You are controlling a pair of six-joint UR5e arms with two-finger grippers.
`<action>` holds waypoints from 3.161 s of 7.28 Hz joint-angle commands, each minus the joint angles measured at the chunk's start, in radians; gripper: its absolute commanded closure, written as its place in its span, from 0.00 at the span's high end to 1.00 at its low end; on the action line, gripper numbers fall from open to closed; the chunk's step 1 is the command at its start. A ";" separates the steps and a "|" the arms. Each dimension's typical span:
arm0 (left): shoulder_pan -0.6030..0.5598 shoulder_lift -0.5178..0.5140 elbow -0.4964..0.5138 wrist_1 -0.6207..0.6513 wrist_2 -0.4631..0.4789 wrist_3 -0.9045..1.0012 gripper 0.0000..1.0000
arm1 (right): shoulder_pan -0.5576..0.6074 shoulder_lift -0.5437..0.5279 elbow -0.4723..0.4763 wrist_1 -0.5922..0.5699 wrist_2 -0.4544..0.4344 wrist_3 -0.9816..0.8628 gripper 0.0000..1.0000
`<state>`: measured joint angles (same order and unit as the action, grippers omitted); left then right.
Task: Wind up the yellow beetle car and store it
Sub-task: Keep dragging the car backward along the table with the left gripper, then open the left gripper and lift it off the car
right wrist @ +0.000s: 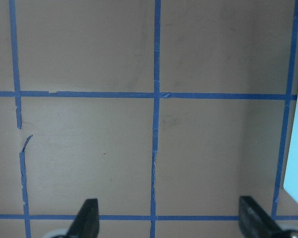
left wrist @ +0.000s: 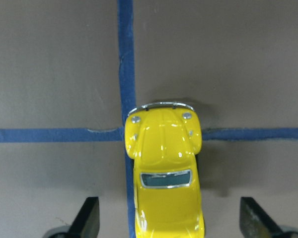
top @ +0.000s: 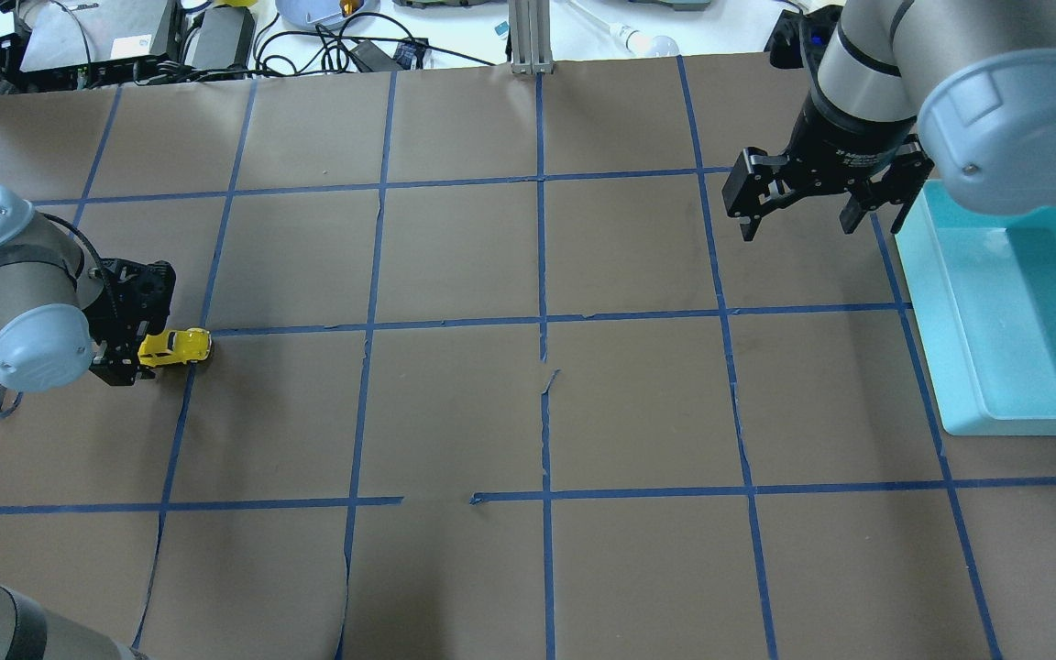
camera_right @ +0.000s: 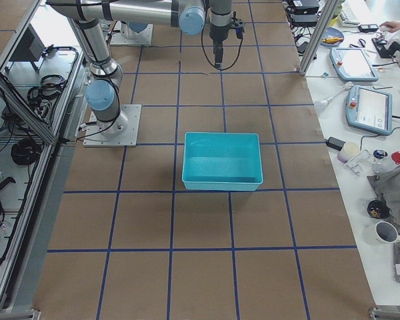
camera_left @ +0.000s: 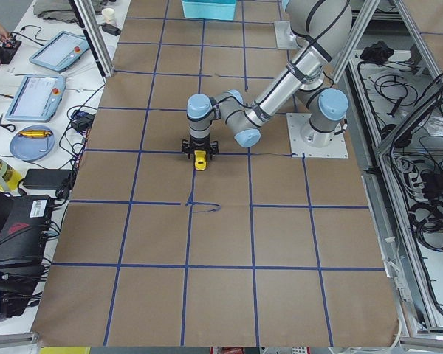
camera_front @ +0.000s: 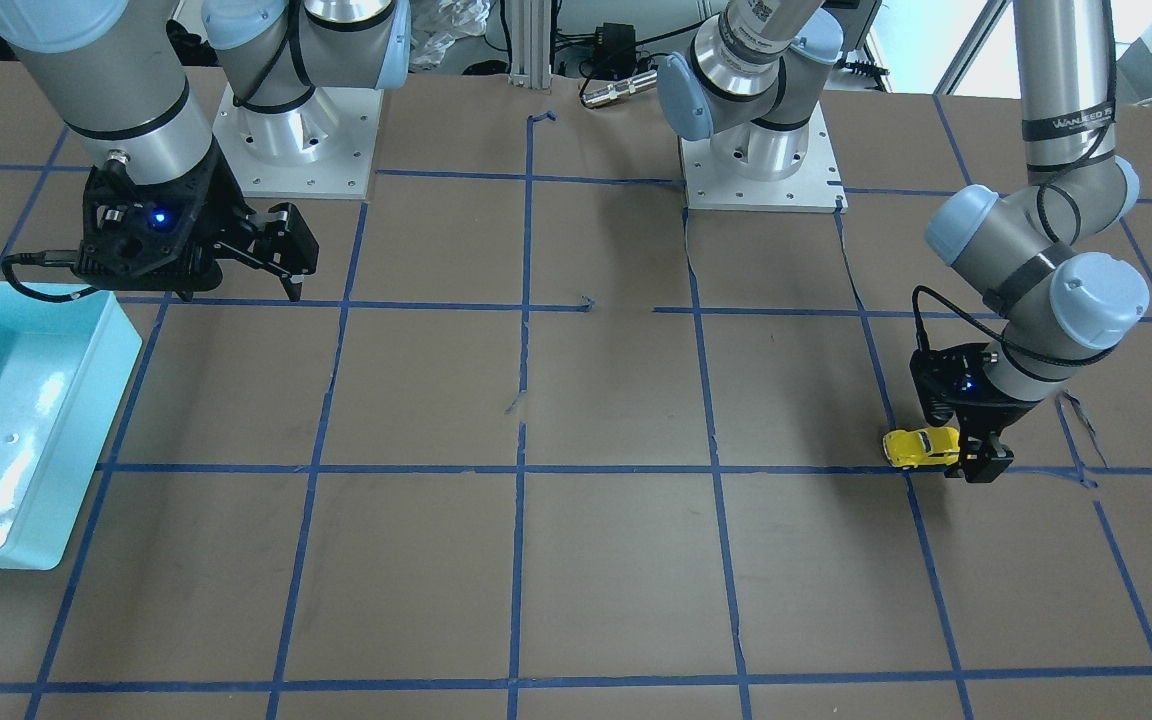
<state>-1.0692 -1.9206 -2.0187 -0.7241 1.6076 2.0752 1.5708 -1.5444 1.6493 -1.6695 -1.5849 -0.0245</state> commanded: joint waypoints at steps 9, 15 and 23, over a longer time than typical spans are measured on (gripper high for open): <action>-0.015 0.067 0.066 -0.136 0.034 -0.020 1.00 | -0.009 0.003 0.004 0.010 -0.017 0.000 1.00; -0.041 0.109 0.230 -0.454 0.028 -0.130 1.00 | -0.006 0.001 0.004 0.008 -0.017 0.002 1.00; -0.005 -0.049 0.212 -0.428 0.166 -0.139 1.00 | -0.006 0.001 0.004 0.010 -0.017 0.000 1.00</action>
<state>-1.0878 -1.9503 -1.7971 -1.1522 1.7708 1.9380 1.5647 -1.5432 1.6536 -1.6599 -1.6015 -0.0238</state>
